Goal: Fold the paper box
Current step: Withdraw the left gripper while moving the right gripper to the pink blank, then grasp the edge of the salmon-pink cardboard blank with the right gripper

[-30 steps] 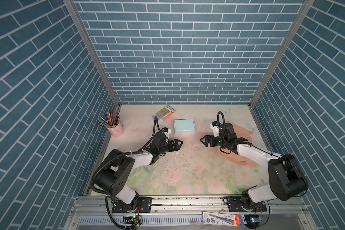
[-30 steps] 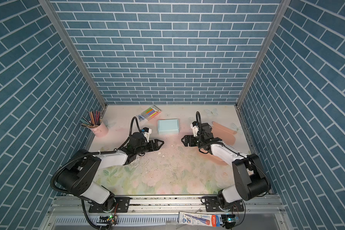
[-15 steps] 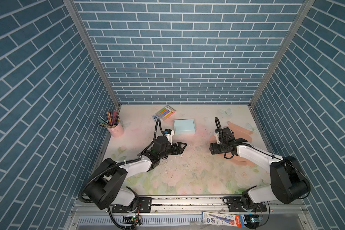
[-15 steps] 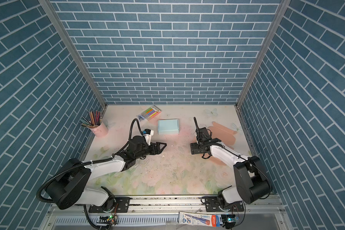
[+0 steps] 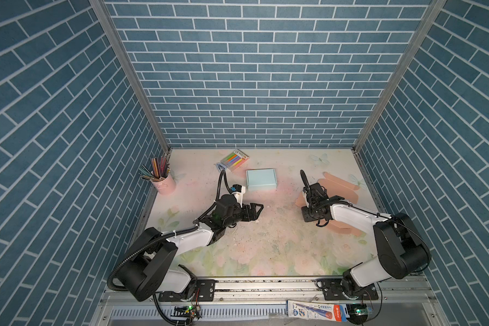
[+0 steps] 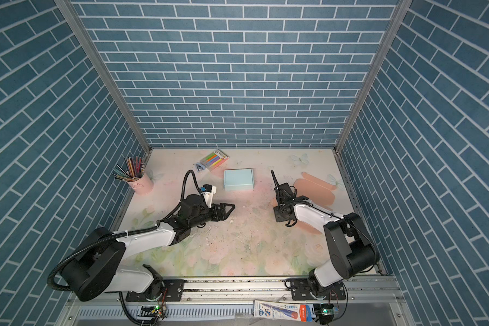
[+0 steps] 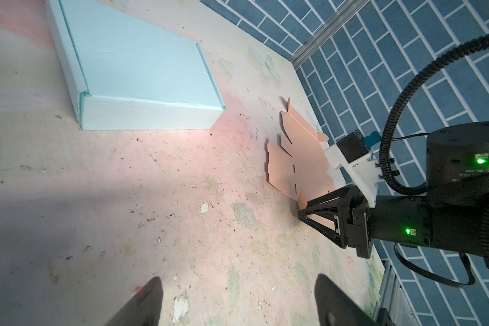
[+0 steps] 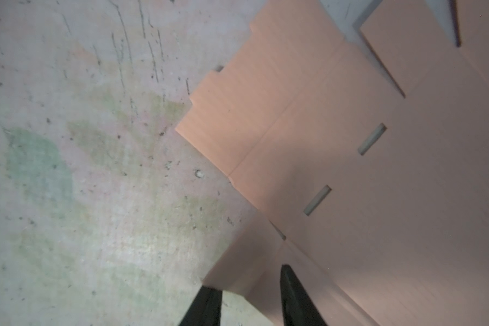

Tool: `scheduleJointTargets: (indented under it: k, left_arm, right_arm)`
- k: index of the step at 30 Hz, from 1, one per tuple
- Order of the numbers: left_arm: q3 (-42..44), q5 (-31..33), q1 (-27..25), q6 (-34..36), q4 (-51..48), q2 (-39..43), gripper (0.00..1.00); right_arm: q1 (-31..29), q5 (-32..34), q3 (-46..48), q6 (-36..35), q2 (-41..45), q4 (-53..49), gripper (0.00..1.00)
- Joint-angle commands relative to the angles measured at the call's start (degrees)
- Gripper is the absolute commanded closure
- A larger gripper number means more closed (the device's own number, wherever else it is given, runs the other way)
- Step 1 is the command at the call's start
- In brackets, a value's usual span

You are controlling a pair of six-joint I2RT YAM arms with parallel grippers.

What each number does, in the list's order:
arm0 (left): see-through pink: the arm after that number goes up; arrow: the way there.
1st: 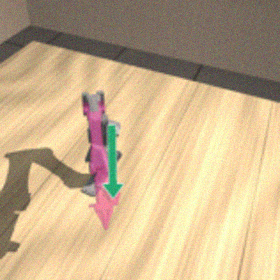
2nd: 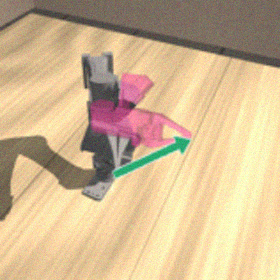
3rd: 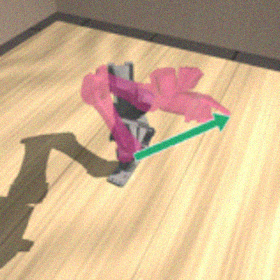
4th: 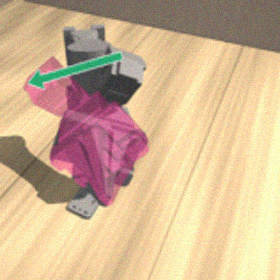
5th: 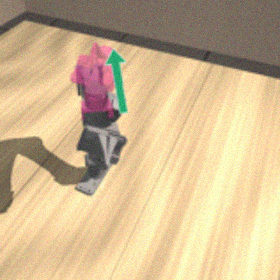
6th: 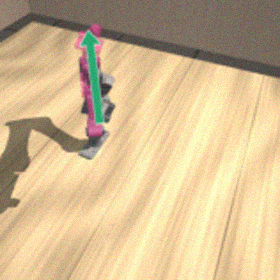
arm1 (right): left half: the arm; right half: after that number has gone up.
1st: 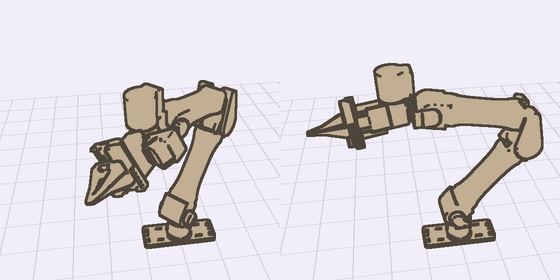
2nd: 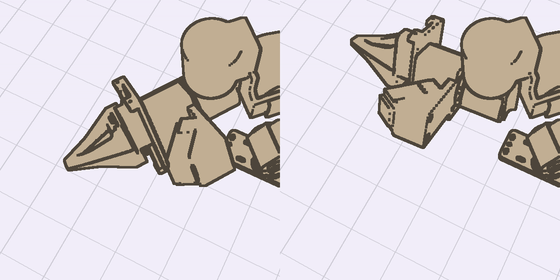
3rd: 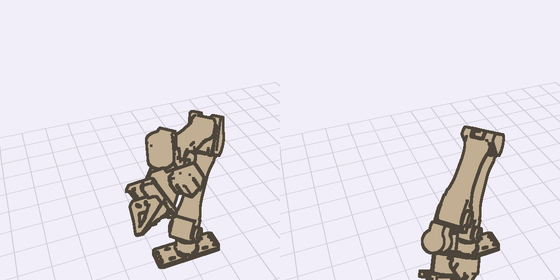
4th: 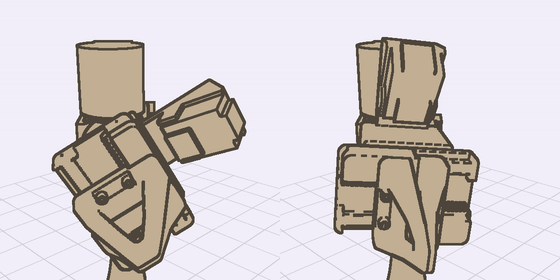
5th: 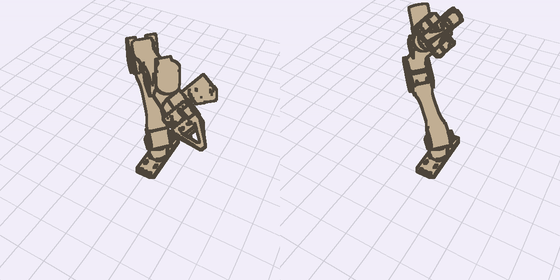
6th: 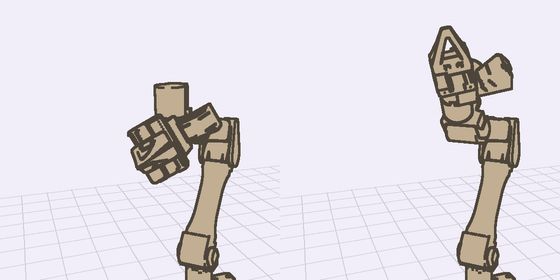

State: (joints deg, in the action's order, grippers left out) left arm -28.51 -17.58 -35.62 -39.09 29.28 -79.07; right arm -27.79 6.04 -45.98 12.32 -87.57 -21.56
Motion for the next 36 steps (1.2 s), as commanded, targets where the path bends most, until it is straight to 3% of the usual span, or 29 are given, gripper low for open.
scheduleJointTargets:
  k: [1,9,14,17,26,36]
  left_arm:
    - [0.8,0.6,-0.4,-0.7,1.3,1.6,0.15]
    - [-0.2,1.7,-2.1,-0.9,0.7,1.3,0.15]
    - [-0.4,2.1,-3.4,-1.3,1.2,0.8,0.15]
    - [-0.4,2.6,-3.9,-1.2,1.1,1.1,0.15]
    - [0.0,4.0,-4.0,-0.8,-0.4,2.7,0.15]
    - [-0.1,4.9,-4.1,-0.9,-1.4,2.8,0.15]
  right_arm:
    - [-1.0,2.4,0.2,-1.9,-0.8,0.3,0.69]
    - [-2.7,6.3,-0.1,-1.6,-0.5,-0.3,0.73]
    - [-2.7,9.4,-1.6,-1.6,-1.7,-1.6,0.64]
    - [-2.7,11.1,-2.7,-1.8,-2.9,-2.6,0.64]
    - [-2.7,11.7,-3.1,-2.2,-1.8,-2.2,0.8]
    - [-2.7,12.7,-4.4,-2.6,-1.7,-2.7,0.87]
